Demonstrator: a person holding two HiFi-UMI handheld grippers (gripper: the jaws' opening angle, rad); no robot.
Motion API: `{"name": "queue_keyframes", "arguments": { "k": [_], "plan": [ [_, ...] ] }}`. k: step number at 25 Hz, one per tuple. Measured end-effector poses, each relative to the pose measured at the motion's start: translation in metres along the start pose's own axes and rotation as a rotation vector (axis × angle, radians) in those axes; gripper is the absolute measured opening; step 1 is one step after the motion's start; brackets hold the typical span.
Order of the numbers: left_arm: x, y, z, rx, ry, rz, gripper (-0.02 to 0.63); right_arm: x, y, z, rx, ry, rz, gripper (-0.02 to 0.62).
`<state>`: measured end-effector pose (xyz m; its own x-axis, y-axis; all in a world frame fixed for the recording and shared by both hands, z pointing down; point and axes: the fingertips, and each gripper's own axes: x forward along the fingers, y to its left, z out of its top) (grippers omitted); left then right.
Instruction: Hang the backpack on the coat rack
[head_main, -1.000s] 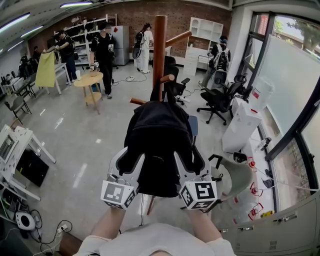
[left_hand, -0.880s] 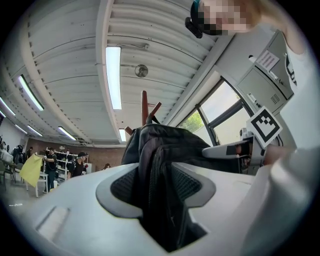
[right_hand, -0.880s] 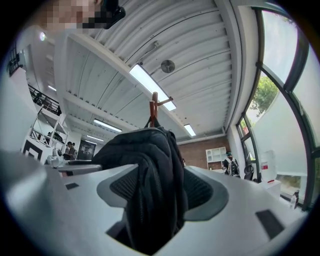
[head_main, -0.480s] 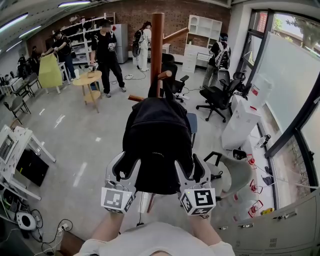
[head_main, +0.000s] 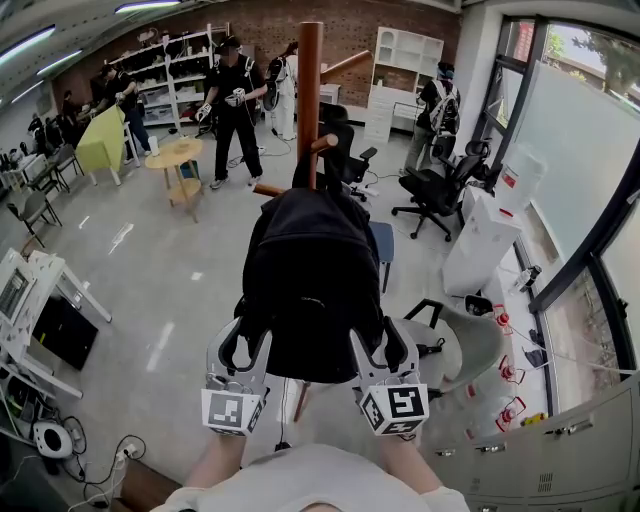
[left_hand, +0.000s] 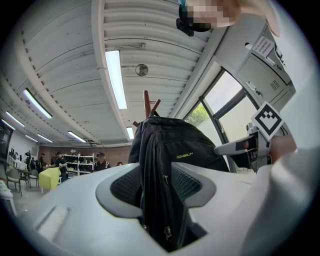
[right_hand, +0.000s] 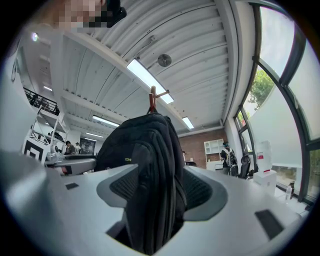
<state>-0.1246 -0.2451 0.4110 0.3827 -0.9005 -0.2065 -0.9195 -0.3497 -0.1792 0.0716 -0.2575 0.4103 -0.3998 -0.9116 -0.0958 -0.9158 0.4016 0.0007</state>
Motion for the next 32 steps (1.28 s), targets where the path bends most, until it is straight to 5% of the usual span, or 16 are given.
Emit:
{"name": "queue_keyframes", "arguments": {
  "k": [5,10,15,21,24,32],
  "plan": [
    [-0.017,0.001,-0.009,0.019,0.0,0.036,0.178,-0.008,0.002,-0.005,-0.01,-0.012,0.005,0.256],
    [-0.033,0.009,-0.026,-0.046,0.006,0.073,0.176,-0.023,-0.006,-0.014,0.01,-0.035,-0.017,0.25],
    [-0.044,0.014,-0.041,-0.088,0.023,0.083,0.155,-0.038,-0.02,-0.018,-0.009,-0.057,-0.087,0.168],
    [-0.05,0.013,-0.075,-0.11,0.087,0.071,0.017,-0.04,-0.037,-0.045,-0.031,0.002,-0.154,0.072],
    [-0.052,0.015,-0.084,-0.126,0.112,0.088,0.011,-0.043,-0.044,-0.056,-0.024,0.029,-0.177,0.021],
    [-0.051,0.015,-0.093,-0.139,0.133,0.089,0.009,-0.04,-0.049,-0.075,0.013,0.082,-0.173,0.008]
  ]
}}
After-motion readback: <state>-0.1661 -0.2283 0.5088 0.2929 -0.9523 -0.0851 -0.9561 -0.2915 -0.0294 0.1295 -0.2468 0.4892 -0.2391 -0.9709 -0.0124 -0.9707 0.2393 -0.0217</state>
